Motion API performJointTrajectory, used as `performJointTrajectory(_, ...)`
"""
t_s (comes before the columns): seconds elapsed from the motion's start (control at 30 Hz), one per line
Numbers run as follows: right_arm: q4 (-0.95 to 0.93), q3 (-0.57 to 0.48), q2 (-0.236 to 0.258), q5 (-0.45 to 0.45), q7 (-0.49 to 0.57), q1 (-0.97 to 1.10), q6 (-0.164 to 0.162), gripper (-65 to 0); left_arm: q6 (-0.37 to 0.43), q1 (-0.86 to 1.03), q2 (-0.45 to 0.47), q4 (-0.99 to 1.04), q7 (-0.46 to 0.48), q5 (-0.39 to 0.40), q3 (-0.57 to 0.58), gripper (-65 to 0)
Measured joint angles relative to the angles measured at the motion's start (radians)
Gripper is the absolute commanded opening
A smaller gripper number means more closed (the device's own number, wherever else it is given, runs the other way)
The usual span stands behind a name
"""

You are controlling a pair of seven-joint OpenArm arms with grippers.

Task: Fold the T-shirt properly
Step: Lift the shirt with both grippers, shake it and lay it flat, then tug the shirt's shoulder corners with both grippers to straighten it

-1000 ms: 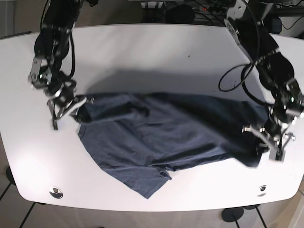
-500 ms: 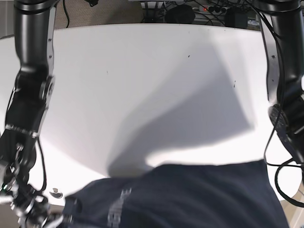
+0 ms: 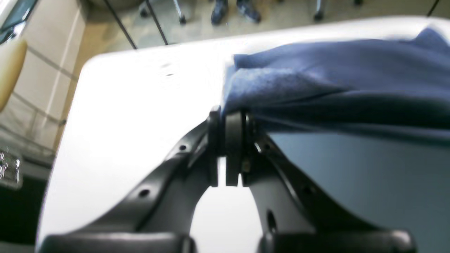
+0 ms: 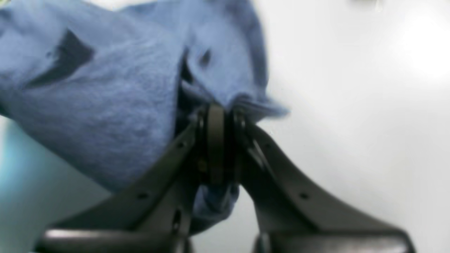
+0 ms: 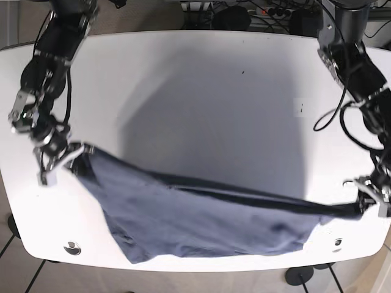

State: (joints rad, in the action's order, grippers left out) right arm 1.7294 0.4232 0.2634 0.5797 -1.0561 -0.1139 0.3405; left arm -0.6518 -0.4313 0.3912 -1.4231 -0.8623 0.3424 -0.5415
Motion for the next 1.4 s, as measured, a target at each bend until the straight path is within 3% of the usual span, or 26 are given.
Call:
performJointTrajectory(0.13, 0.055, 0.001, -0.044, -0.005, 0.02, 0.194, 0.0, -63.3, -0.045, 0.236, -0.051, -0.061, -0.012, -0.01, -0.083, -64.9)
performJointTrajectory(0.47, 0.201, 0.002, -0.116, -0.003, 0.076, 0.527, 0.0, -63.3, -0.046, 0.652, -0.142, -0.285, -0.005, -0.008, -0.257, -65.0)
performJointTrajectory(0.63, 0.201, 0.001, -0.127, -0.005, 0.076, 0.621, 0.0, -63.1, -0.046, 0.75, -0.141, -0.32, -0.004, -0.005, -0.319, -65.0)
performJointTrajectory(0.77, 0.201, 0.002, -0.125, -0.005, 0.142, 0.646, 0.0, -62.6, -0.047, 0.755, -0.138, -0.32, -0.005, -0.008, -0.331, -65.0)
performJointTrajectory(0.93, 0.201, 0.002, -0.125, -0.006, 0.137, 0.652, -0.008, -46.1, -0.047, 0.753, -0.135, -0.32, -0.002, -0.008, -0.329, -65.0)
performJointTrajectory(1.0, 0.201, 0.002, -0.125, -0.006, 0.137, 0.652, -0.008, -36.5, -0.046, 0.752, -0.135, -0.32, -0.002, -0.011, -0.329, -65.0)
performJointTrajectory(1.07, 0.204, 0.005, -0.15, -0.006, 0.14, 0.652, -0.007, -30.6, -0.046, 0.753, -0.135, -0.32, -0.002, -0.012, -0.329, -64.9)
performJointTrajectory(1.1, 0.224, 0.0, -0.164, -0.006, 0.139, 0.667, 0.005, -29.6, -0.047, 0.753, -0.135, -0.32, -0.002, -0.012, -0.329, -64.9)
performJointTrajectory(1.17, 0.259, -0.023, -0.171, 0.017, 0.139, 0.695, 0.072, -29.8, -0.047, 0.753, -0.135, -0.32, -0.002, -0.012, -0.329, -64.9)
performJointTrajectory(1.3, 0.258, -0.058, -0.183, 0.053, 0.138, 0.695, 0.084, -29.8, -0.047, 0.754, -0.135, -0.32, -0.002, -0.012, -0.289, -64.9)
performJointTrajectory(1.4, 0.222, -0.095, -0.174, 0.027, 0.136, 0.695, 0.084, -30.0, -0.046, 0.754, -0.134, -0.32, -0.002, -0.013, -0.29, -64.9)
